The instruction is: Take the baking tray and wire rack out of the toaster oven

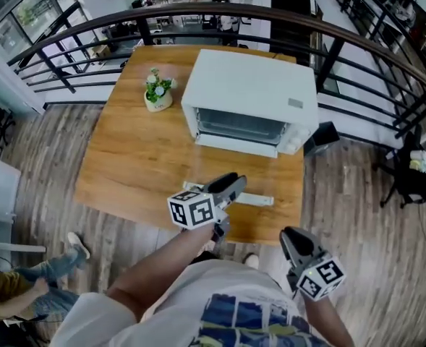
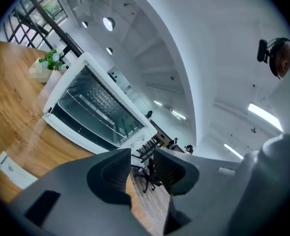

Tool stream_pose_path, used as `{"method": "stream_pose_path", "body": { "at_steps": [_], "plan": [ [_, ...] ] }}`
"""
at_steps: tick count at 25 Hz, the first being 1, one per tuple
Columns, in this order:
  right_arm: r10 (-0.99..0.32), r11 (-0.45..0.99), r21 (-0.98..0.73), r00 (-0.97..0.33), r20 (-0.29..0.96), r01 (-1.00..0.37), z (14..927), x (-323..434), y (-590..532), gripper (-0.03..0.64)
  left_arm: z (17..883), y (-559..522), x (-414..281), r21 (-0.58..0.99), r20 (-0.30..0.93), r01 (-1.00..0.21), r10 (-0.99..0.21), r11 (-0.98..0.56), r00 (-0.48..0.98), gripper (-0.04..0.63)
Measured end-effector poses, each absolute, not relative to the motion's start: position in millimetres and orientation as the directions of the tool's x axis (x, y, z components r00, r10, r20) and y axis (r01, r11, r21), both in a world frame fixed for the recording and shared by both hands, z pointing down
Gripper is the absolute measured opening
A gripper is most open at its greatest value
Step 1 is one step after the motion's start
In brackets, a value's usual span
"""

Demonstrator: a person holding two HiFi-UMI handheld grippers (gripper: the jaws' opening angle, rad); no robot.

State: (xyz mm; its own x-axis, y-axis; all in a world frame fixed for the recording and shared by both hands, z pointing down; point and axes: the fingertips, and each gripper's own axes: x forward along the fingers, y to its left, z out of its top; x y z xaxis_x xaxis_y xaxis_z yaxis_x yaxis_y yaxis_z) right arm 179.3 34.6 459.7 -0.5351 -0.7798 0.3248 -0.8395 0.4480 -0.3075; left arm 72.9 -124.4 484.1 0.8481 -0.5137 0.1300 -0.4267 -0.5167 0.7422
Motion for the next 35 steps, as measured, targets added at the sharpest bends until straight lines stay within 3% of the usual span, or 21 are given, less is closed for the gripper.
{"method": "stream_pose_path", "body": {
  "at_steps": [11, 18, 35],
  "plan": [
    [-0.861, 0.256, -0.295, -0.355, 0.363, -0.921, 460.1, 193.5, 37.9, 0.044, 527.9, -238.7, 80.0, 0.906, 0.066, -0.289, -0.572, -0.309, 0.818, 0.149],
    [-0.884, 0.144, -0.279, -0.250, 0.396, -0.949, 465.2, 212.9, 46.6, 0.043, 551.3, -280.3, 85.3, 0.927, 0.067, -0.272, -0.599, -0.258, 0.798, 0.149],
    [-0.885, 0.062, -0.276, -0.181, 0.429, -0.959, 467.6, 239.0, 54.2, 0.038, 572.7, -342.7, 102.7, 0.965, 0.037, -0.203, -0.680, -0.166, 0.732, 0.147]
  ]
}}
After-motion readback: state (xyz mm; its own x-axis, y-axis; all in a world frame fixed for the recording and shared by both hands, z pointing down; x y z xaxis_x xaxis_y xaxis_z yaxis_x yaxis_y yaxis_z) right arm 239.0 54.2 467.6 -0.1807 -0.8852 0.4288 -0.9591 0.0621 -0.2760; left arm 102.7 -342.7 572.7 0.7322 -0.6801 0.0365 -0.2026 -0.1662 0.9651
